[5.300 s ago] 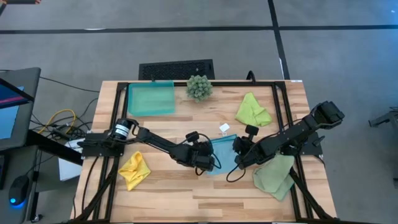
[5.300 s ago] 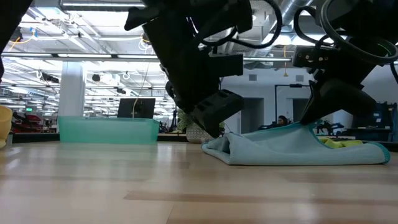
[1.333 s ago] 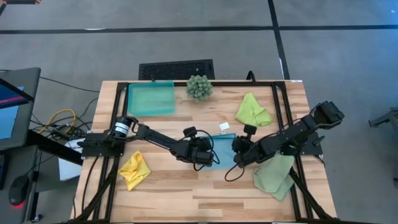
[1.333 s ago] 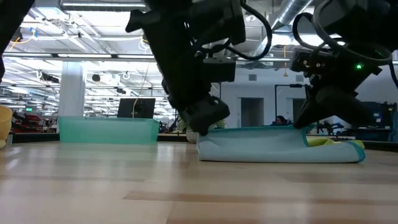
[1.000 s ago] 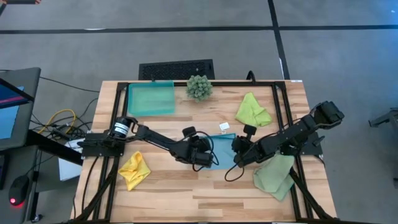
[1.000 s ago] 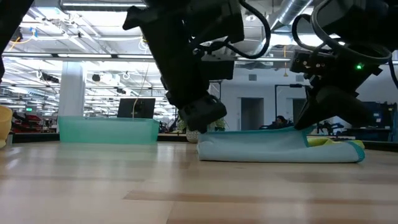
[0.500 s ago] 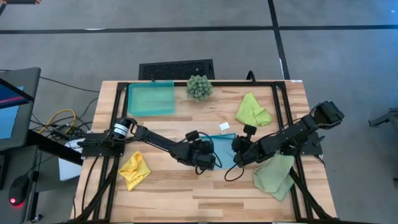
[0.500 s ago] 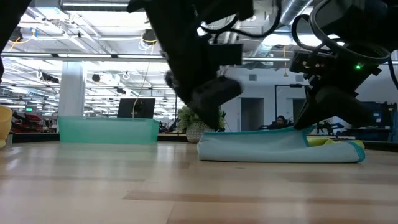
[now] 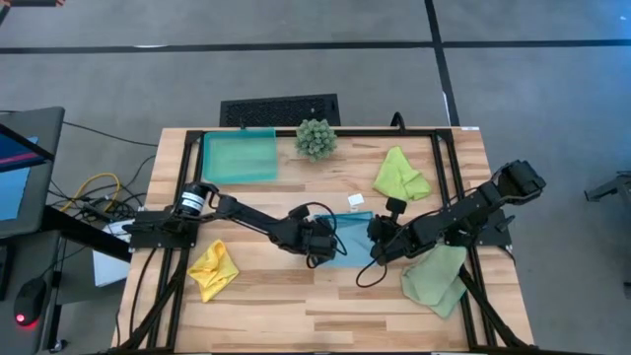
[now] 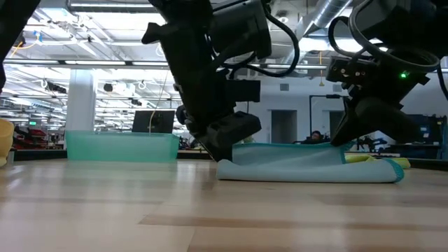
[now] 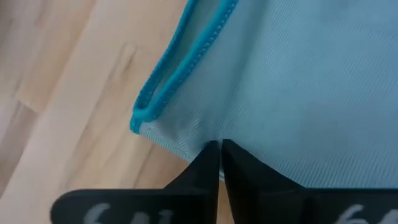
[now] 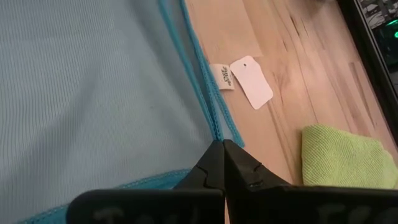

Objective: Fold microfiber towels
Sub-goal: Fold the blue microfiber cloth

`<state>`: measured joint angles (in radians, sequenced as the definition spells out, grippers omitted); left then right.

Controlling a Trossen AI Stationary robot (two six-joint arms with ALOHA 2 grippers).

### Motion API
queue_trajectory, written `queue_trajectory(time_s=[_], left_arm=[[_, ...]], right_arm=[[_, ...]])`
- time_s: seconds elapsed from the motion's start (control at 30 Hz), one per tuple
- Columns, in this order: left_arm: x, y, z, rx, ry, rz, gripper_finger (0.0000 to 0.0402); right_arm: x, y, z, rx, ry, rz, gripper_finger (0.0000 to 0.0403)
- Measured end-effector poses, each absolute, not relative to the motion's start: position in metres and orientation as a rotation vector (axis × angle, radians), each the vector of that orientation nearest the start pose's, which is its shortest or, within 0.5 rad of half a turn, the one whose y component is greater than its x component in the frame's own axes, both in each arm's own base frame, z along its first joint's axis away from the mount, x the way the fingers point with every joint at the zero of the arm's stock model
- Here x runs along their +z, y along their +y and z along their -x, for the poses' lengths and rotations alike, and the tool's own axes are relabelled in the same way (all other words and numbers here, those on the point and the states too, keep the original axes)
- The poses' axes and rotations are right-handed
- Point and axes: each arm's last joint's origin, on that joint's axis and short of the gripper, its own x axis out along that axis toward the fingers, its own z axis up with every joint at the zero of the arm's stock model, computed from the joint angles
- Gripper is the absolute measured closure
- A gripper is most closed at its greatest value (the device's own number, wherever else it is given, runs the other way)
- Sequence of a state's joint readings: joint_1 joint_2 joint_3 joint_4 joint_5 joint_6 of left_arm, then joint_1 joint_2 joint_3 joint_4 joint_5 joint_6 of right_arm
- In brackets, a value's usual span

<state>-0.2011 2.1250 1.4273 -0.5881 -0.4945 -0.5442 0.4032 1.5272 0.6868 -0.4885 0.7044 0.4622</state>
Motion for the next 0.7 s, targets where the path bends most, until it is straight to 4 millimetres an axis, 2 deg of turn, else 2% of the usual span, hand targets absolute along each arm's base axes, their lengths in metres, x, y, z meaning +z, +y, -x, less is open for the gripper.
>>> queue_trajectory(time_s=[0.2,0.4,0.7], left_arm=[[0.143,-0.081,-0.412,0.516,1.081,0.050,0.0397],[0.147,-0.077,-0.415,0.653,0.985,0.011,0.0397],[0.144,-0.072,-0.413,0.648,1.039,0.079,0.0397]], right_arm=[[0.138,0.076,-0.226,-0.498,1.027,0.294,0.0390],[0.138,0.076,-0.227,-0.484,1.027,0.321,0.0380],[0.142,0.075,-0.228,-0.569,0.944,0.387,0.0275]])
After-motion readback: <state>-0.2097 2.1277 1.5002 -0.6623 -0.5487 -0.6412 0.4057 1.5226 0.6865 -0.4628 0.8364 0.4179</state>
